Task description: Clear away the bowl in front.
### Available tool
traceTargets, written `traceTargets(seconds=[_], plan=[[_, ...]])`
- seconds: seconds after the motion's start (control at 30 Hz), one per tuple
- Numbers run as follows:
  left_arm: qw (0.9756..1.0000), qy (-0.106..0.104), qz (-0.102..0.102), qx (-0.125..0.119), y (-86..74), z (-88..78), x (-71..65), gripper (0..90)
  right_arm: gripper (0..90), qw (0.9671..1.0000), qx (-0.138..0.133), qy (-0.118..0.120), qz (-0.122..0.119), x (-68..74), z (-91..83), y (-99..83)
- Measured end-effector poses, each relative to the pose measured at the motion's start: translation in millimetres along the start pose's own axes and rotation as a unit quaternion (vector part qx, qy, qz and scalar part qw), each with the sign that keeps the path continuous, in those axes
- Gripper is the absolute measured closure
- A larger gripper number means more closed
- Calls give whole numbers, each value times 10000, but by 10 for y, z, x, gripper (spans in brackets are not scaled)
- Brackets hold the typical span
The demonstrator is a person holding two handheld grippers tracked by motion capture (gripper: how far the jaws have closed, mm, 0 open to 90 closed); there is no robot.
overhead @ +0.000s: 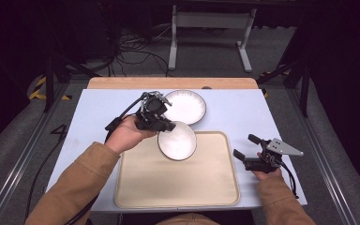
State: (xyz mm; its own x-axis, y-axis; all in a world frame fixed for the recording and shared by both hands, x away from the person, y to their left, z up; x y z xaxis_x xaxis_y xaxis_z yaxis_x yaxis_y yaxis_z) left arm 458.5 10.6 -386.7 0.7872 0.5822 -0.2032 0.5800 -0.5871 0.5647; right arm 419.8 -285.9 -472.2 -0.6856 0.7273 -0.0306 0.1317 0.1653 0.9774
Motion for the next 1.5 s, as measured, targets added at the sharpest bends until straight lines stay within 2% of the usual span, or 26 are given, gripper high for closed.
traceTargets(seconds=[0.67,0.77,1.2,1.27,1.5], plan=[[9988,-204,198,408,-193,302,-85,793,37,10000,2,-3,0,0,0,0],[9987,-214,145,437,-216,339,-96,793,37,10000,5,1,-1,1,1,-1],[9978,-311,189,551,-292,484,-128,793,37,10000,3,-4,4,0,0,0],[9977,-318,146,583,-308,502,-136,793,37,10000,2,-3,-3,0,1,0],[9970,-348,205,658,-350,571,-143,793,37,10000,3,-2,4,0,0,0]])
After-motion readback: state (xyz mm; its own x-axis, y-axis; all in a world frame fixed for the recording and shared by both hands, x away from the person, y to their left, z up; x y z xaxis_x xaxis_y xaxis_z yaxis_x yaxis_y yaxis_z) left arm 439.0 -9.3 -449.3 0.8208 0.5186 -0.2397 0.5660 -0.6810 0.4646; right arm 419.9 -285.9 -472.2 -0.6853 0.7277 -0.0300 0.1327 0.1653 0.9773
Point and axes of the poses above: each handheld gripper's, and its own axes: z roughly forward along the jaws, y roughly out of its top, x roughly to its left, the point moved 8 cm from there along z, roughly forward along the jaws, and after that the axes turned 7 degrees about -z, right-handed, at the moved point
